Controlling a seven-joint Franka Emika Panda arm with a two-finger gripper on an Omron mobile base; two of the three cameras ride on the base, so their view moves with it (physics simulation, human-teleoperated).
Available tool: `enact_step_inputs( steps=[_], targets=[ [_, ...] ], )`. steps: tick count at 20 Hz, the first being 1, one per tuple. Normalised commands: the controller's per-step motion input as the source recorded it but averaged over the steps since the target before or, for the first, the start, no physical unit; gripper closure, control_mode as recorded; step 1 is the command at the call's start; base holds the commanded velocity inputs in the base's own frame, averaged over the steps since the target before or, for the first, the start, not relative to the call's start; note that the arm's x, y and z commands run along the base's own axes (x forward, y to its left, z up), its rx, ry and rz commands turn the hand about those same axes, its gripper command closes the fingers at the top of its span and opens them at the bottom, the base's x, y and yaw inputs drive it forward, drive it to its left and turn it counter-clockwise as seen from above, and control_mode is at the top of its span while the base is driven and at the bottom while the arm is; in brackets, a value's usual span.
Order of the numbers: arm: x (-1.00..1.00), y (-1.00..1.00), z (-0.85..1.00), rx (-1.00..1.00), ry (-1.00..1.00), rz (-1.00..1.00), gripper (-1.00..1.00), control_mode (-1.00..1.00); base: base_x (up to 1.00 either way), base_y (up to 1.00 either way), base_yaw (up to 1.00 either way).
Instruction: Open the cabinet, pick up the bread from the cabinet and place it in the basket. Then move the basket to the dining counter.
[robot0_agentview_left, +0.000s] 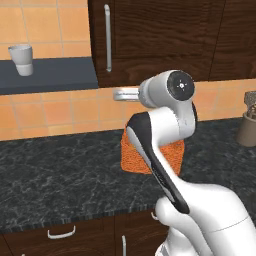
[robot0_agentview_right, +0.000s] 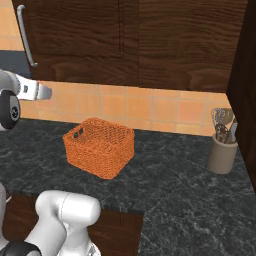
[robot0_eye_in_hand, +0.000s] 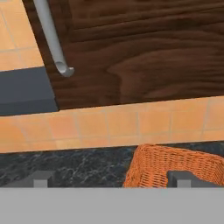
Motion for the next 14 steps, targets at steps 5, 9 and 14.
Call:
enact_step_inputs(
  steps=[5,9,14],
  targets=[
    [0.46,0.54,1.0,0.0,0.01,0.0,-1.0,-1.0,0.0,0.0,0.0],
    [0.14,0.07,0.59,0.0,0.0,0.04,-1.0,-1.0,0.0,0.0,0.0],
    [0.56,0.18,0.38,0.0,0.0,0.01,-1.0,-1.0,0.0,0.0,0.0]
  ],
)
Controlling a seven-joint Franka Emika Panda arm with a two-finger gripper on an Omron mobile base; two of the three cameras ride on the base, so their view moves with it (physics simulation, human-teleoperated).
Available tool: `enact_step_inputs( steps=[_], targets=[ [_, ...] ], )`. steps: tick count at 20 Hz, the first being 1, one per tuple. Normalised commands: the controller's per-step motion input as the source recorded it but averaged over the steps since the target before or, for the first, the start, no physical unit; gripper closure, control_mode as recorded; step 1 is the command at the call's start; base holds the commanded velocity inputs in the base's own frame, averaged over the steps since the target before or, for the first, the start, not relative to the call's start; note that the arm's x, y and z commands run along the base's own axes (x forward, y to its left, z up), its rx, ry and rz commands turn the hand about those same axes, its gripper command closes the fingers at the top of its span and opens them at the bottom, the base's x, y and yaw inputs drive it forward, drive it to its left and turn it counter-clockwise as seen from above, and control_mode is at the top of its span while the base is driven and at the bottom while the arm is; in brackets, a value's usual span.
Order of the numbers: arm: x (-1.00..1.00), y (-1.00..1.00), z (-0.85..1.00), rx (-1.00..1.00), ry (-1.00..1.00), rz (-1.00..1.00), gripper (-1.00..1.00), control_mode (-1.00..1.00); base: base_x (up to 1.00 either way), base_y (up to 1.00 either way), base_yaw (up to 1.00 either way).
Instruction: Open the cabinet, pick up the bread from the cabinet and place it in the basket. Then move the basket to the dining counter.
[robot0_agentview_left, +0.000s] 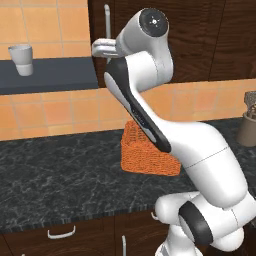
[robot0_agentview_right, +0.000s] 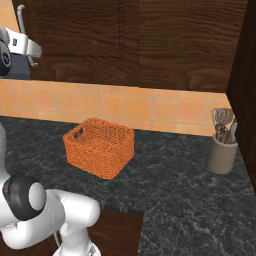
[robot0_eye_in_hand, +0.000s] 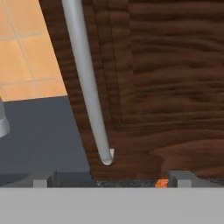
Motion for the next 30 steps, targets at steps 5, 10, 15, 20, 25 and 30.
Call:
enact_step_inputs(
  steps=[5,10,15,20,25,30],
  targets=[
    [0.45,-0.01,0.03,0.0,-0.02,0.0,-1.0,-1.0,0.0,0.0,0.0],
    [0.52,0.04,-0.03,0.0,-0.09,0.0,-1.0,-1.0,0.0,0.0,0.0],
    [0.58,0.18,-0.04,0.0,-0.14,0.0,-1.0,-1.0,0.0,0.0,0.0],
    [0.35,0.28,-0.15,0.04,-0.1,0.0,-1.0,-1.0,0.0,0.0,0.0],
    [0.42,0.06,-0.28,0.0,-0.11,0.0,1.0,-1.0,0.0,0.0,0.0],
    [-0.03,-0.09,-0.23,0.03,-0.09,0.0,1.0,-1.0,0.0,0.0,0.0]
  ],
)
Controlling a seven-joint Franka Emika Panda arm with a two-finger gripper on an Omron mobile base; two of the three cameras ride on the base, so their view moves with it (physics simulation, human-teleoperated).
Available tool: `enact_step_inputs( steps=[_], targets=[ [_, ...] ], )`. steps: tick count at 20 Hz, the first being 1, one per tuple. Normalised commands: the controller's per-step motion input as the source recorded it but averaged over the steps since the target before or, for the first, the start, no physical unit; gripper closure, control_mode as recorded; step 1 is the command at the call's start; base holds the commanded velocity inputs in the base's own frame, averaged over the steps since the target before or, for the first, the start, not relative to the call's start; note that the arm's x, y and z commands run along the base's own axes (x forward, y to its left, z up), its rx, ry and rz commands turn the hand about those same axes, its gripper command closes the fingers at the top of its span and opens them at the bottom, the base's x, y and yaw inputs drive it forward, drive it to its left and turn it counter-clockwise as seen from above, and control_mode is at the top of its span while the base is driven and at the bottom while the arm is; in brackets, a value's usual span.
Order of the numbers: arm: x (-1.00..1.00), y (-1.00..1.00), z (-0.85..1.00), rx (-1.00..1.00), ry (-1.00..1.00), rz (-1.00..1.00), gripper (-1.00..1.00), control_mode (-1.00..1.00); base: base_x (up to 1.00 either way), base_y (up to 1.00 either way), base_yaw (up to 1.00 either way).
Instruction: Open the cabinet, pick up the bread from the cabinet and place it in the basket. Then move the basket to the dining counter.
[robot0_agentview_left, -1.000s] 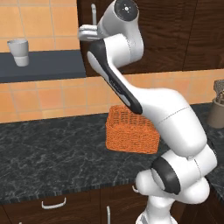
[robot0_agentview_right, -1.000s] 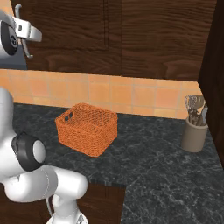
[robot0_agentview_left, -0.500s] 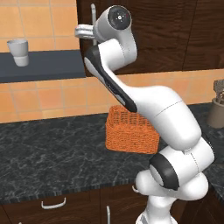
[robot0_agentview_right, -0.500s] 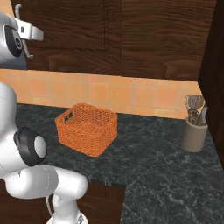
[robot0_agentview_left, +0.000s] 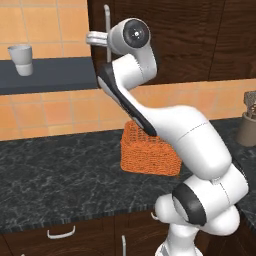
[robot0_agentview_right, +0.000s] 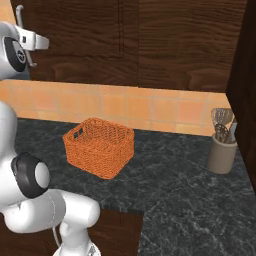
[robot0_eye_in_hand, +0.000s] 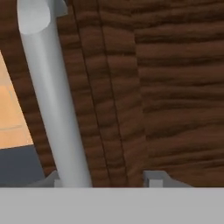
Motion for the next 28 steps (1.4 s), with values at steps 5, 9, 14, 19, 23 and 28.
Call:
enact_step_inputs(
  steps=[5,9,14,19,23,28],
  targets=[
    [-0.84,-0.35,0.06,0.12,0.03,0.0,1.0,-1.0,0.0,0.0,0.0],
    [-1.0,-0.68,0.12,0.11,-0.01,0.0,1.0,-1.0,0.0,0.0,0.0],
    [-1.0,-0.95,0.01,0.12,-0.08,0.0,1.0,-1.0,0.0,0.0,0.0],
    [-1.0,-1.0,0.14,0.13,-0.08,0.0,1.0,-1.0,0.0,0.0,0.0],
    [-1.0,-0.85,0.56,0.14,0.01,0.0,1.0,-1.0,0.0,0.0,0.0],
    [-1.0,-0.82,0.6,0.11,0.06,0.0,-1.0,-1.0,0.0,0.0,0.0]
  ],
)
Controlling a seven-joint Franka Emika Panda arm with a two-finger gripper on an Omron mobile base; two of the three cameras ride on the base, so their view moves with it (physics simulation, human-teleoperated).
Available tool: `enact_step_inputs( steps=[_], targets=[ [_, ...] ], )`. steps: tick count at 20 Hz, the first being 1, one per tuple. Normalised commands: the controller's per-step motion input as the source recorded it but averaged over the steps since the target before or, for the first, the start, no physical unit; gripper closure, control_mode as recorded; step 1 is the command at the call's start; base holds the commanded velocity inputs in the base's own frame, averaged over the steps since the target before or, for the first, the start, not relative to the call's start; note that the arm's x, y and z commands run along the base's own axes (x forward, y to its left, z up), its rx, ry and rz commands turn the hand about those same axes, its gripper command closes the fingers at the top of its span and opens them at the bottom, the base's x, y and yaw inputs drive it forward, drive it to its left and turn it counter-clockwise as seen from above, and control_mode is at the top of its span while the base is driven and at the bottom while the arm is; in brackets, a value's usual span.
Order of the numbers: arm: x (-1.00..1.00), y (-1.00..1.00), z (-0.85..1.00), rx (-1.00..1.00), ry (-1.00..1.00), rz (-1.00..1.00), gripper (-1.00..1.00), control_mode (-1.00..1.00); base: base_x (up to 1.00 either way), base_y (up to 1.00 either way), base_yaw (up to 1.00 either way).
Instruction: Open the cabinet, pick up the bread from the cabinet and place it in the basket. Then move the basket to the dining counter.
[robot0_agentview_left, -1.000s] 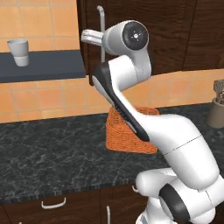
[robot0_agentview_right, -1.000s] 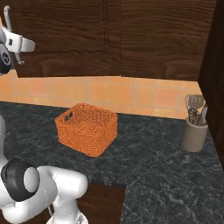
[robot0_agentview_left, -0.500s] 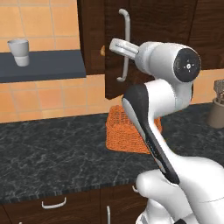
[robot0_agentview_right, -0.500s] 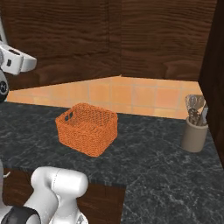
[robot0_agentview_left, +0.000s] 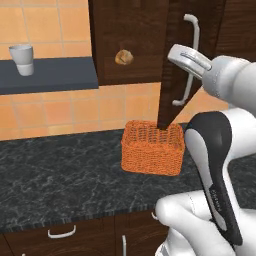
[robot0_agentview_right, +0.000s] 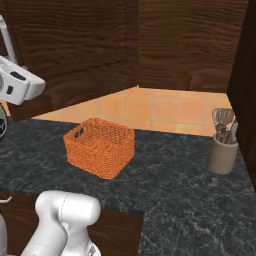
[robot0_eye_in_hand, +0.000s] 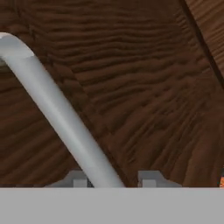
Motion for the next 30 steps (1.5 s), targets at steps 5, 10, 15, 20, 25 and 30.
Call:
enact_step_inputs(
  steps=[5,10,15,20,25,30],
  targets=[
    [-1.0,-0.74,0.31,0.1,0.03,-0.01,-1.0,-1.0,0.0,0.0,0.0],
    [-0.78,0.28,-0.38,0.07,0.17,-0.08,-1.0,-1.0,0.0,0.0,0.0],
    [0.02,0.85,-0.21,0.21,0.3,-0.22,-1.0,-1.0,0.0,0.0,0.0],
    [0.89,0.97,-0.16,0.24,0.07,-0.4,-1.0,-1.0,0.0,0.0,0.0],
    [0.88,0.55,-0.54,0.44,0.07,-0.39,-1.0,-1.0,0.0,0.0,0.0],
    [1.0,0.01,-0.52,0.51,-0.18,-0.37,-1.0,-1.0,0.0,0.0,0.0]
  ],
)
